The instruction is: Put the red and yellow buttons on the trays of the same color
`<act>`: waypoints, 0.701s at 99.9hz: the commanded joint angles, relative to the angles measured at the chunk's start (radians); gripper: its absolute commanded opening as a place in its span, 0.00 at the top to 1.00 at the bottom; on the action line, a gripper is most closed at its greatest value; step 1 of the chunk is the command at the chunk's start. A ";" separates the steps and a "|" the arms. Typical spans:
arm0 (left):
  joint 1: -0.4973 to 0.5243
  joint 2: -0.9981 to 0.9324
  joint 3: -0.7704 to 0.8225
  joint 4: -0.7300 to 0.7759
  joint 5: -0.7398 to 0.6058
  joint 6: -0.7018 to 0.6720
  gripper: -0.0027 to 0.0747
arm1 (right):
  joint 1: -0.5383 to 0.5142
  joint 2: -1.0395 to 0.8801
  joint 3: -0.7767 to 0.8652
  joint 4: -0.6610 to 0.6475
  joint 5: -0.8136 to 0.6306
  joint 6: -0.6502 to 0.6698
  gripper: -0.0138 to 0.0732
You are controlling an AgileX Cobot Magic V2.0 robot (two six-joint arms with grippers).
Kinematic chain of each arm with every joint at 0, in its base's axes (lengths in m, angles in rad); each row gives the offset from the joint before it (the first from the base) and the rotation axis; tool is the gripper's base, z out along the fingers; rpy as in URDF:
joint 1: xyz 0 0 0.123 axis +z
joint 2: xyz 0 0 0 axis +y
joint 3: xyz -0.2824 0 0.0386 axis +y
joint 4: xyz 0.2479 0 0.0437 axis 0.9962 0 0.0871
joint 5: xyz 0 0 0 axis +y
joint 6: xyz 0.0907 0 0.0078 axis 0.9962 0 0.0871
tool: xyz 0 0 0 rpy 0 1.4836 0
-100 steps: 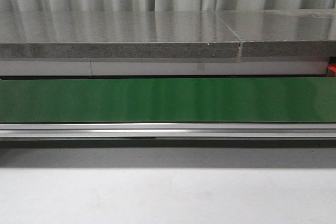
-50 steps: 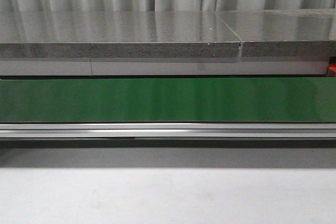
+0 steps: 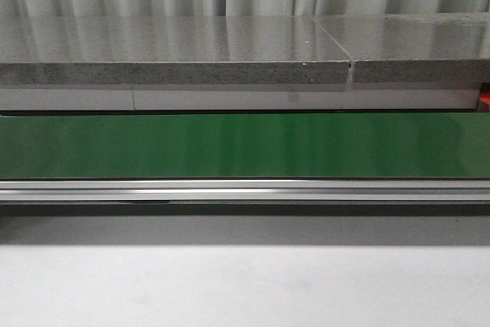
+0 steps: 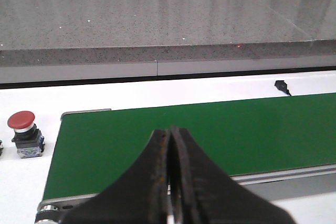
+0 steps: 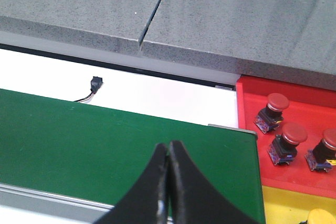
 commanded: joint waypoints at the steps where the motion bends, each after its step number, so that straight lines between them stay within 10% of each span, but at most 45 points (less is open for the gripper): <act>1: -0.007 0.007 -0.029 -0.010 -0.074 -0.003 0.99 | 0.000 0.001 -0.026 0.009 -0.064 -0.009 0.92; 32: -0.007 0.007 -0.029 -0.008 -0.074 -0.003 0.94 | 0.000 0.001 -0.026 0.009 -0.064 -0.009 0.92; 59: -0.007 0.007 -0.029 -0.008 -0.066 -0.003 0.25 | 0.000 0.001 -0.026 0.009 -0.064 -0.009 0.92; 70: -0.007 0.007 -0.029 -0.008 -0.061 -0.003 0.15 | 0.000 0.001 -0.026 0.009 -0.064 -0.009 0.92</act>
